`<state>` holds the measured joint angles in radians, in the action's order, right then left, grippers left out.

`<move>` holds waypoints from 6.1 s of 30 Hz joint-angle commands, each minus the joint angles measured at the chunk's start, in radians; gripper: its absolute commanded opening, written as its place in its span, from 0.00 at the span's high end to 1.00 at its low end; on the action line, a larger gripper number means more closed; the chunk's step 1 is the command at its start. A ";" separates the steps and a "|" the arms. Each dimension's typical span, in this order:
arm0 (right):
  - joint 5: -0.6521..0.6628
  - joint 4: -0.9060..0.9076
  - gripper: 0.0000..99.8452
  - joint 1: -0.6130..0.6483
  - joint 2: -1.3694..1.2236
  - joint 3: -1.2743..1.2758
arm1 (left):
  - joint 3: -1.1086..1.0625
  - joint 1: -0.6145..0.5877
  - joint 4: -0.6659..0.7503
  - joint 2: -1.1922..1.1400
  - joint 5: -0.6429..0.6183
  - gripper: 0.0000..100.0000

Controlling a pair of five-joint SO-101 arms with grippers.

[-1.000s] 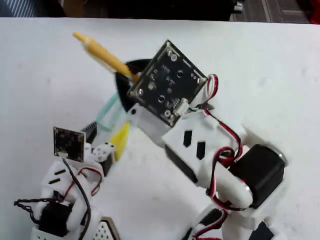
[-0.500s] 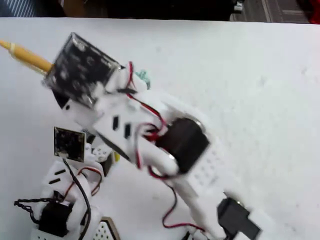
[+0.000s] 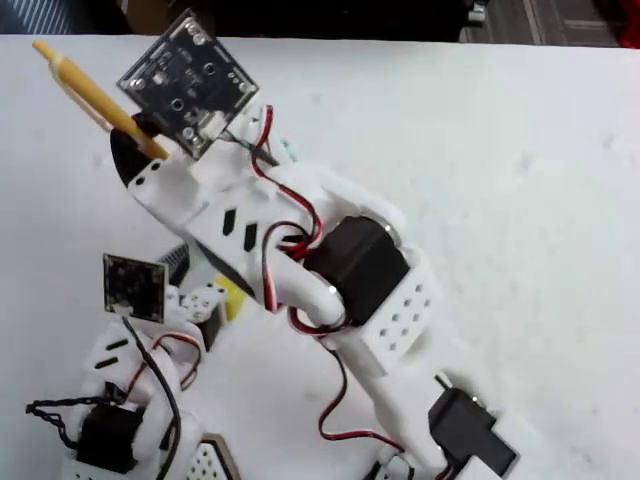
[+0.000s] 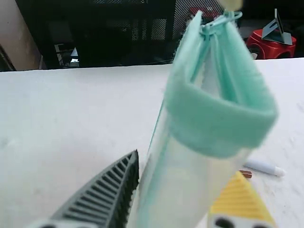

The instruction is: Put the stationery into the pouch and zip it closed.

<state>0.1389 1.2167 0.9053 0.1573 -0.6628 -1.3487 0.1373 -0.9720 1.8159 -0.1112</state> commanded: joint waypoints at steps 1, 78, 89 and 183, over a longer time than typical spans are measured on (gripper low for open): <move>-0.034 0.012 0.98 -0.010 0.134 -0.008 | 0.011 -0.035 0.017 -0.008 0.008 0.76; -0.127 -1.015 0.98 -0.073 0.348 1.091 | -0.015 -0.038 0.058 -0.008 0.006 0.76; -0.118 -0.677 0.98 -0.087 0.555 1.091 | -0.015 -0.038 0.058 -0.008 0.006 0.76; 0.414 -0.337 0.89 -0.676 -0.455 0.887 | -0.026 -0.117 0.060 -0.008 -0.064 0.76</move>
<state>0.5424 0.8869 0.2286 -0.3046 0.2271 -1.3748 0.0069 -0.9398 1.8159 -0.1711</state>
